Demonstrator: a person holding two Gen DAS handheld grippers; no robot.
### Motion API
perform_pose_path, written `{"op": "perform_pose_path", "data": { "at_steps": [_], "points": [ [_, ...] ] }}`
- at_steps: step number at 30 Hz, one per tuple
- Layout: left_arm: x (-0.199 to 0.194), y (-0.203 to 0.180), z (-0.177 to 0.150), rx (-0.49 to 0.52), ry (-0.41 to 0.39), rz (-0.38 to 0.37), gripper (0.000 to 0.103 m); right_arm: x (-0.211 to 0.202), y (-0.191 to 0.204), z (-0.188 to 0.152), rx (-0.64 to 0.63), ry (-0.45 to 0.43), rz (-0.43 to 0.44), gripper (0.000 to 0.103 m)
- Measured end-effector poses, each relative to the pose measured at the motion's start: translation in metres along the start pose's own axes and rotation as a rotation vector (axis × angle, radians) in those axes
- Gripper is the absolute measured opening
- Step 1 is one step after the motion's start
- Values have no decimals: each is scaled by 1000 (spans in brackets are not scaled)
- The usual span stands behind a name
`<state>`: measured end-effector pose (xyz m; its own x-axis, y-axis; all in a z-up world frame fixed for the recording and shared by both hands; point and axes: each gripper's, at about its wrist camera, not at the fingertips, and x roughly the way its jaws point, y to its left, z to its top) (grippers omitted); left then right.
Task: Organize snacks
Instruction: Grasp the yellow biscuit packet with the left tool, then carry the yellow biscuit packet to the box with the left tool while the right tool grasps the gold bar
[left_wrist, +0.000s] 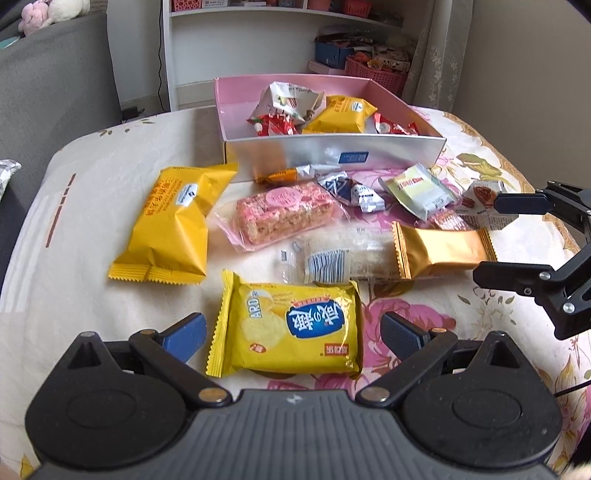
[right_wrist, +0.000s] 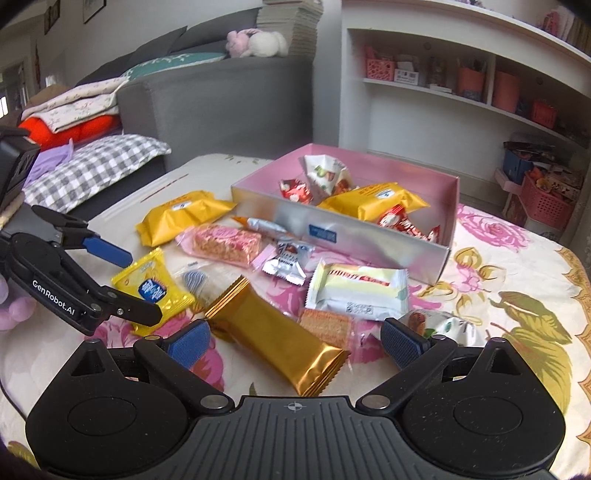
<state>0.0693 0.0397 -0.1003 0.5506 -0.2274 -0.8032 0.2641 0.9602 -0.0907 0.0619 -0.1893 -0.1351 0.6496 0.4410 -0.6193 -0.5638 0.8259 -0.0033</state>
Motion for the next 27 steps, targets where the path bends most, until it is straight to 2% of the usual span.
{"op": "perform_pose_path", "data": {
  "at_steps": [10, 13, 15, 19, 21, 27],
  "points": [
    [9, -4, -9, 46, 33, 12, 99, 19, 10, -10, -62, 58, 3, 100],
    [8, -7, -10, 66, 29, 25, 94, 22, 10, -10, -60, 62, 2, 100],
    [8, -7, -10, 79, 29, 34, 89, 23, 10, -10, -54, 64, 15, 100],
    [7, -7, -9, 92, 25, 33, 87, 22, 14, -9, -64, 68, 36, 99],
    [5, -7, -9, 97, 22, 27, 80, 22, 16, -9, -67, 75, 48, 99],
    [4, -6, -9, 106, 30, 37, 79, 15, 22, -10, -78, 103, 129, 98]
  ]
}}
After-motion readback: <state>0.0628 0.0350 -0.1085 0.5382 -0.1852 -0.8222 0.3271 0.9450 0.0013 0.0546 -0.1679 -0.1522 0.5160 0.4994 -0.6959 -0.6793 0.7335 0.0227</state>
